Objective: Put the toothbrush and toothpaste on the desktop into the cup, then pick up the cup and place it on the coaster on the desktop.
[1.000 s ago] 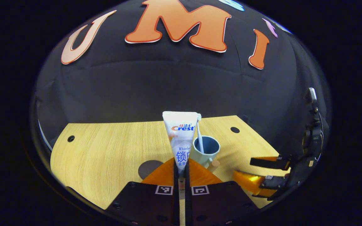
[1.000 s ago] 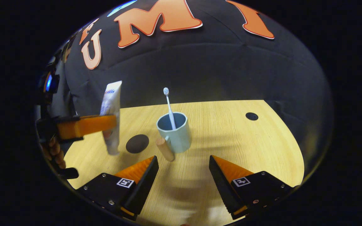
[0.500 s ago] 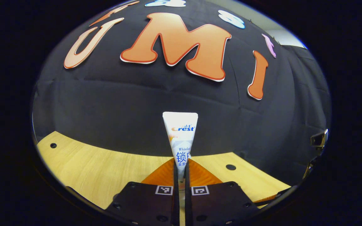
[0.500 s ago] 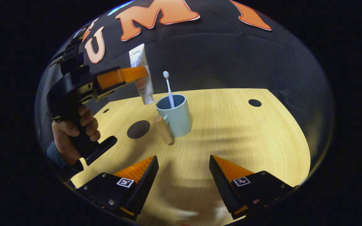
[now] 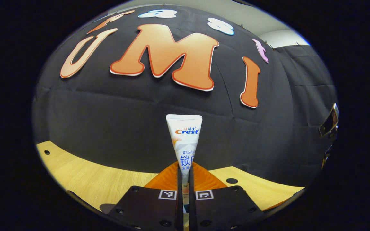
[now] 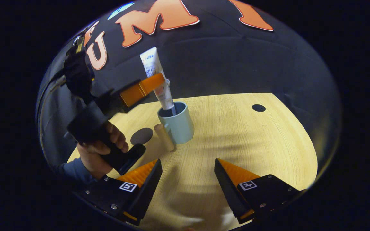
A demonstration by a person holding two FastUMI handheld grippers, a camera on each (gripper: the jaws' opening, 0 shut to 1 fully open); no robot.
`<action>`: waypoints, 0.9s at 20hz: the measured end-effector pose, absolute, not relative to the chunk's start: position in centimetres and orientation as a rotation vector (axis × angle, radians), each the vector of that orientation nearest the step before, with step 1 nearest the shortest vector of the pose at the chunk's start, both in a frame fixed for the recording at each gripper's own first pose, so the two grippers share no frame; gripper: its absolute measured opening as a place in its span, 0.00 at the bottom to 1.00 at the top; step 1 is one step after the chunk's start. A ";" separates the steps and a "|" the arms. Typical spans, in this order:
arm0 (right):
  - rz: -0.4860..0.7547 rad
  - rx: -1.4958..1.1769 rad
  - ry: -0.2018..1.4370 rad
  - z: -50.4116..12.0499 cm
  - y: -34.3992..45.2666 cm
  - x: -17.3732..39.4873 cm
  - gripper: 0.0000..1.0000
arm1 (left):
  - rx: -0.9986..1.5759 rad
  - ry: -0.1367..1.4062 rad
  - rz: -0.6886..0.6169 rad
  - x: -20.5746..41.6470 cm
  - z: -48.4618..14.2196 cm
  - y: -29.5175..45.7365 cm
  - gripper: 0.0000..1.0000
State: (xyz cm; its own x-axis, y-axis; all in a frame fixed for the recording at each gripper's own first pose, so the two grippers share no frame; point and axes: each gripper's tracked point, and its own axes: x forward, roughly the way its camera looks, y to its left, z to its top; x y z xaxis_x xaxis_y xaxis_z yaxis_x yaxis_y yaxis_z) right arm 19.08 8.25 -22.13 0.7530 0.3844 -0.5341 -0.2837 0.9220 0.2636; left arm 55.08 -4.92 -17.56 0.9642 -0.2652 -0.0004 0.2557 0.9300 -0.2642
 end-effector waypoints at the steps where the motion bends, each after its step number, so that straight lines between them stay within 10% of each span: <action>1: 0.364 0.172 0.619 -22.2 8.0 19.2 0.99 | -0.261 0.049 -0.258 55.2 -18.3 -4.9 0.07; 12: 0.343 0.159 0.581 -21.0 6.2 20.4 0.99 | -0.219 0.135 -0.253 53.2 -20.8 -5.0 0.21; 17: 0.326 0.127 0.584 -21.1 5.4 20.6 0.99 | -0.258 0.163 -0.258 51.1 -19.5 -3.9 0.94; 18: 0.325 0.126 0.583 -21.0 5.3 20.7 0.99 | -0.258 0.162 -0.261 50.7 -19.1 -3.7 0.95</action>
